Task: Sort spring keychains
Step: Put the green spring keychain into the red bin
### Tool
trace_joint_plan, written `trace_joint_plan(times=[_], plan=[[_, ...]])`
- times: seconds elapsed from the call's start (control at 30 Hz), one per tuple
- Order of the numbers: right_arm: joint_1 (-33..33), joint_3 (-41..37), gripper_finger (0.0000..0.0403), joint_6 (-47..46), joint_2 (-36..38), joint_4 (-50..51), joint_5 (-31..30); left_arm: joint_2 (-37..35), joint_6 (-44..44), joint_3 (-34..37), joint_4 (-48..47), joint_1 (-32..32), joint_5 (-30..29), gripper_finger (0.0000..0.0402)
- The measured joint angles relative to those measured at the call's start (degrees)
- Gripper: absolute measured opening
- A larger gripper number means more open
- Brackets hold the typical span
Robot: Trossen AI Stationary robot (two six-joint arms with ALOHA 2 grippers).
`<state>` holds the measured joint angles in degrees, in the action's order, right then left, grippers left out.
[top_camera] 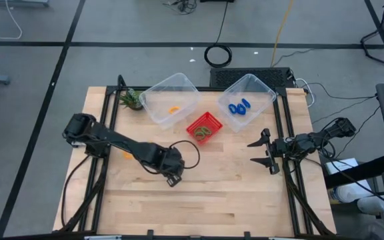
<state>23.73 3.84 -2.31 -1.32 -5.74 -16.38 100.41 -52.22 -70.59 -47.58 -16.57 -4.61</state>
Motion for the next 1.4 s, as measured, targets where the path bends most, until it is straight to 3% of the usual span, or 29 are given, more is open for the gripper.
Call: trace_joint_plan(times=[0.4, 0.63, 0.97, 1.4], plan=[[0.0, 0.0, 0.0256, 0.0, 0.0, 0.0, 0.0, -7.8, 0.7, -0.1, -16.0, -2.1, -1.7, 0.0006], [0.0, 0.0, 0.0256, 0.0, 0.0, 0.0, 0.0, -7.8, 3.2, -2.0, -17.0, -1.3, -2.4, 0.0006], [0.0, 0.0, 0.0256, 0.0, 0.0, 0.0, 0.0, 0.3, 10.8, -17.4, -25.7, 3.8, -6.5, 0.0006], [0.0, 0.0, 0.0256, 0.0, 0.0, 0.0, 0.0, 13.5, 24.5, -36.8, -29.9, 12.1, -8.6, 0.0006]])
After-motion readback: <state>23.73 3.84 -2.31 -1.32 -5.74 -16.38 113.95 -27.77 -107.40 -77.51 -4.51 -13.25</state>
